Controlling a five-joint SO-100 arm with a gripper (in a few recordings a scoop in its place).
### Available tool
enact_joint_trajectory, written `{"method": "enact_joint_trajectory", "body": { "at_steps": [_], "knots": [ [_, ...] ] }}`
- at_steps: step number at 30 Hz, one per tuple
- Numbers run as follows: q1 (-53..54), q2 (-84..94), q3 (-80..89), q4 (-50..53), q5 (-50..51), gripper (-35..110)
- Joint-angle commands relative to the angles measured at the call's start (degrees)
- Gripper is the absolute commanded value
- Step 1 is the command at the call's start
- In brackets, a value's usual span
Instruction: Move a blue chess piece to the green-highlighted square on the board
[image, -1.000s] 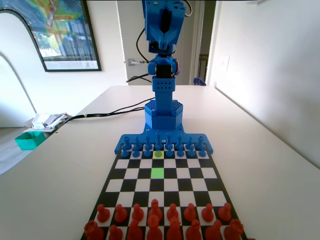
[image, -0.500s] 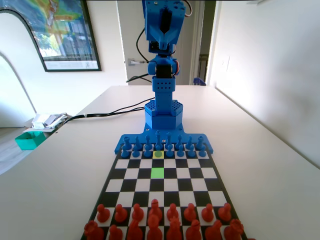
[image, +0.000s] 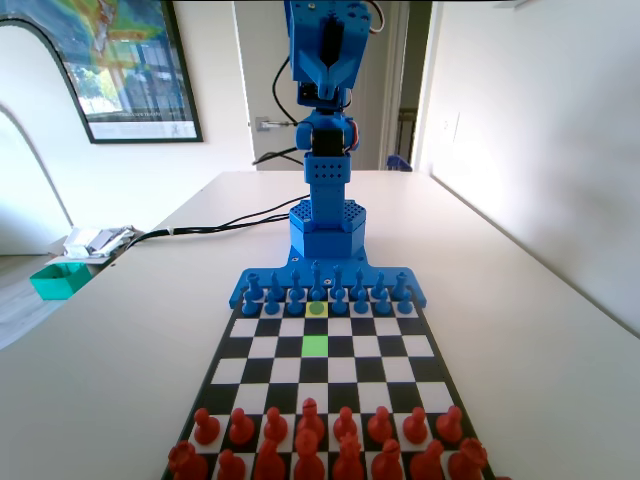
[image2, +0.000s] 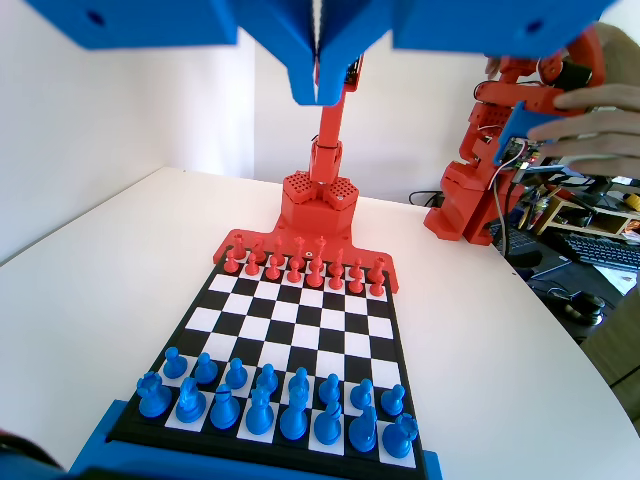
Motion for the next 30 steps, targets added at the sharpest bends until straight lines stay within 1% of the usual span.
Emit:
{"method": "enact_joint_trajectory", "body": {
  "at_steps": [1, 17, 21, 26, 30],
  "knots": [
    [0.1, 0.2, 0.1, -1.1, -0.3, 1],
    [-0.6, 0.2, 0.0, -1.0, -0.3, 1],
    [-1.6, 0.0, -1.2, -2.0, -1.8, 1],
    [-4.4, -6.9, -10.2, -1.9, -5.9, 1],
    [-6.7, -16.3, -20.6, 2.3, -13.7, 1]
  ]
}}
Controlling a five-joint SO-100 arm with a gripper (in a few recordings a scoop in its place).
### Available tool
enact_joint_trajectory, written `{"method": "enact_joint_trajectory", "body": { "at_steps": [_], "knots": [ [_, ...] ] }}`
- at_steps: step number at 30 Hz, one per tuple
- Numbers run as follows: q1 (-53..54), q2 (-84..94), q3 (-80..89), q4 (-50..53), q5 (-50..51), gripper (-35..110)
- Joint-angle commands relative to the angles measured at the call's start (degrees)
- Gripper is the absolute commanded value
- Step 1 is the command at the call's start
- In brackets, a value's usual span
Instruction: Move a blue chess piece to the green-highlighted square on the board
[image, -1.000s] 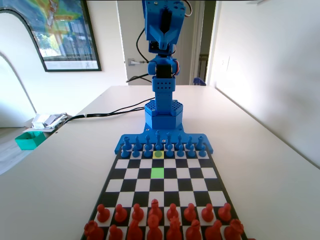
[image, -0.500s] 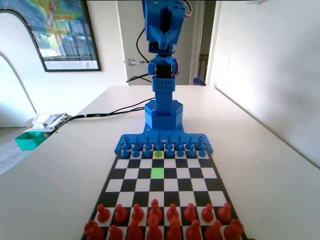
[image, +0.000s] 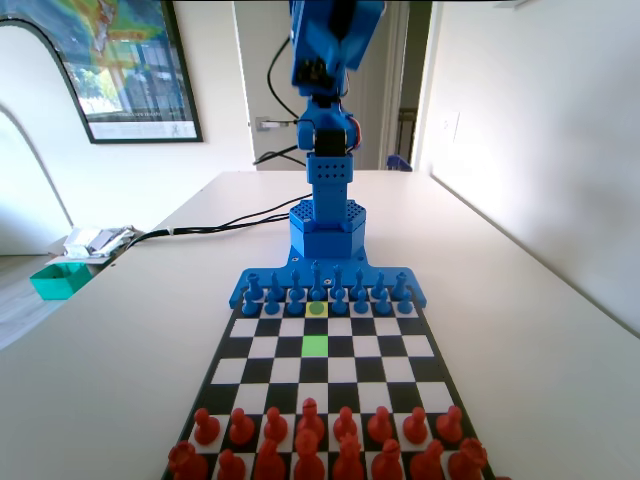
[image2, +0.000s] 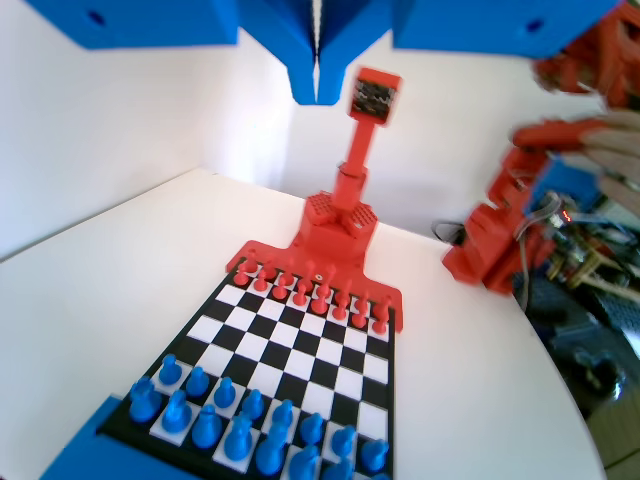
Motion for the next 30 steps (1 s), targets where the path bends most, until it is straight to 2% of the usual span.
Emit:
{"method": "enact_joint_trajectory", "body": {
  "at_steps": [1, 7, 12, 19, 30],
  "knots": [
    [-1.6, -6.9, -9.1, 1.8, -9.9, 1],
    [-0.2, -17.9, -10.9, 1.1, -20.1, 1],
    [5.6, -26.3, -8.0, 2.5, -29.3, 1],
    [14.5, -36.8, -0.4, -3.5, -45.1, 1],
    [16.2, -44.9, 17.1, -19.9, -48.8, 3]
  ]
}}
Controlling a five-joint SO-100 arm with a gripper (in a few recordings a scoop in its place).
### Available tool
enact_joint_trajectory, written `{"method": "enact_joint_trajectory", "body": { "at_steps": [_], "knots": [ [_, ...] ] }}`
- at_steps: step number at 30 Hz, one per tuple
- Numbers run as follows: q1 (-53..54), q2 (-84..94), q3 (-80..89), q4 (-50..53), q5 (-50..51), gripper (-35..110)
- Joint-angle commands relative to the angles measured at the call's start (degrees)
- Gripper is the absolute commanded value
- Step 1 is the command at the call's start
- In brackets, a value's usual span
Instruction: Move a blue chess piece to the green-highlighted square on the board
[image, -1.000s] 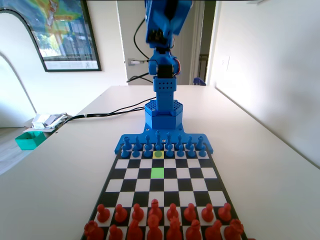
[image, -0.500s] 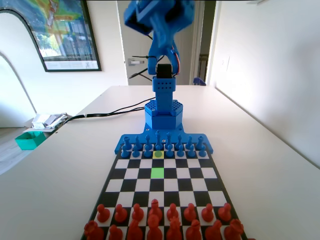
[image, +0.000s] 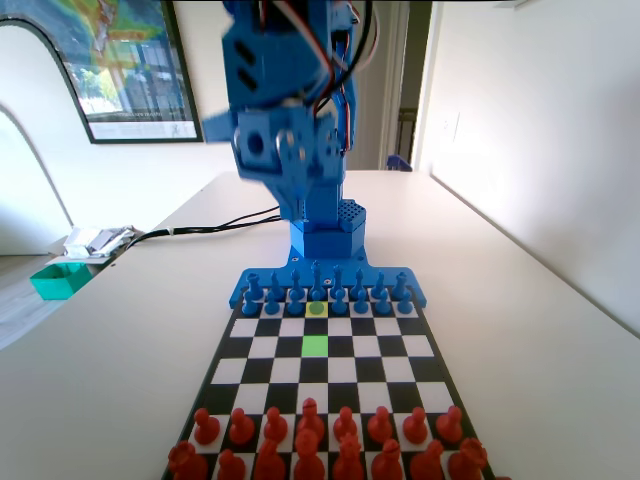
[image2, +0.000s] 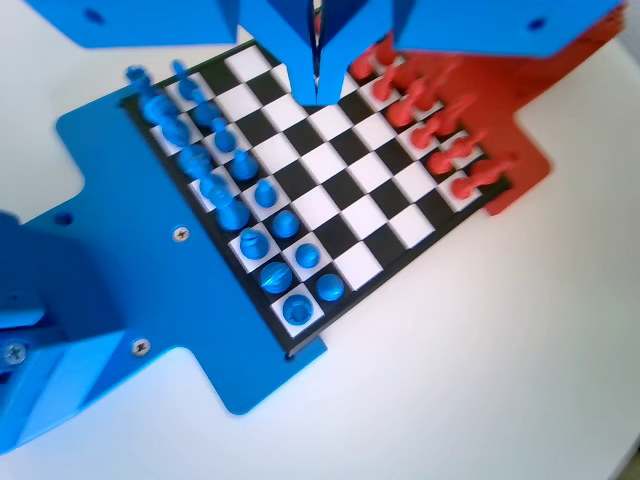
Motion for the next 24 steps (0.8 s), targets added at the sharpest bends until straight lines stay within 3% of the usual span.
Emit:
{"method": "enact_joint_trajectory", "body": {
  "at_steps": [1, 10, 24],
  "knots": [
    [0.4, -0.6, 3.1, -3.3, -0.4, 4],
    [-3.5, -4.0, 12.1, -14.9, 4.5, 7],
    [-4.7, -8.7, 15.9, -23.3, 6.2, 7]
  ]
}}
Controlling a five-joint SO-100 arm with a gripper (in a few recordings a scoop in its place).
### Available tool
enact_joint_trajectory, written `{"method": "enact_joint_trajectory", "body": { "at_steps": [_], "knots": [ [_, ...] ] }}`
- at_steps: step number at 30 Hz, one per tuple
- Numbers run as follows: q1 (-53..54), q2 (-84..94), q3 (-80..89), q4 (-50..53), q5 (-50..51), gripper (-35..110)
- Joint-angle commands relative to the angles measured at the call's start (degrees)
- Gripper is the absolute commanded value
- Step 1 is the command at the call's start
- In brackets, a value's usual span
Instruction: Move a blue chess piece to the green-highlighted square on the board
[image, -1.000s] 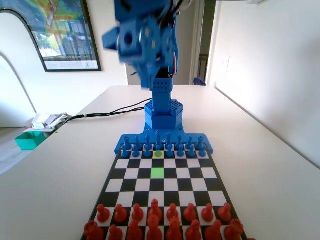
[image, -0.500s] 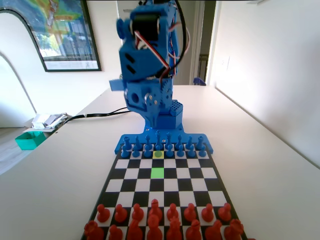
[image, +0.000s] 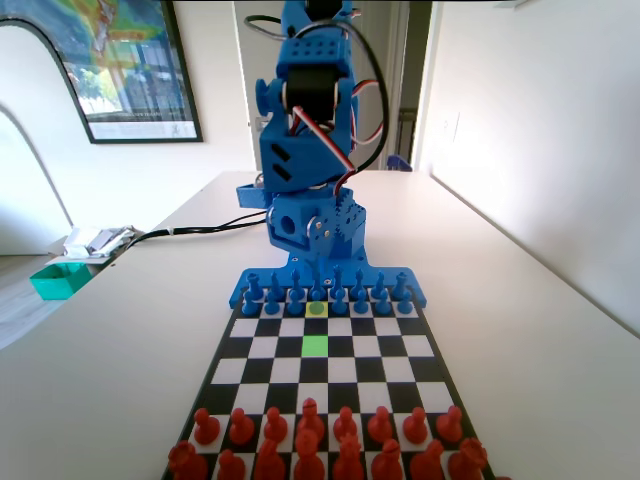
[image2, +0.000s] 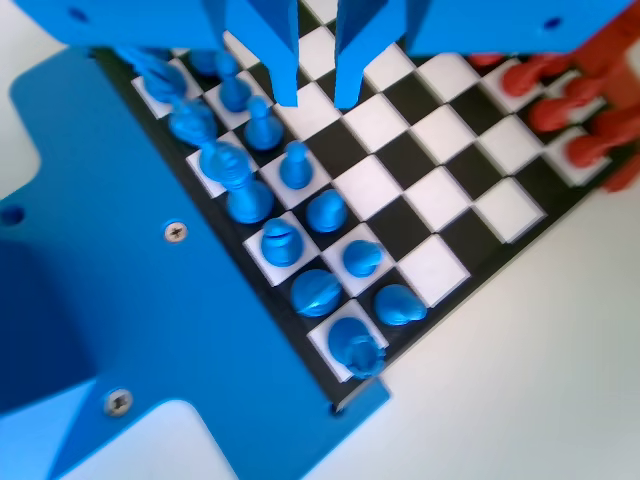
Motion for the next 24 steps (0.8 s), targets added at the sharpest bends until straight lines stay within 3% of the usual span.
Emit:
{"method": "enact_joint_trajectory", "body": {
  "at_steps": [1, 24],
  "knots": [
    [1.0, -0.2, 0.5, -1.3, -1.2, 7],
    [1.6, -5.4, 4.3, -10.7, -3.0, 8]
  ]
}}
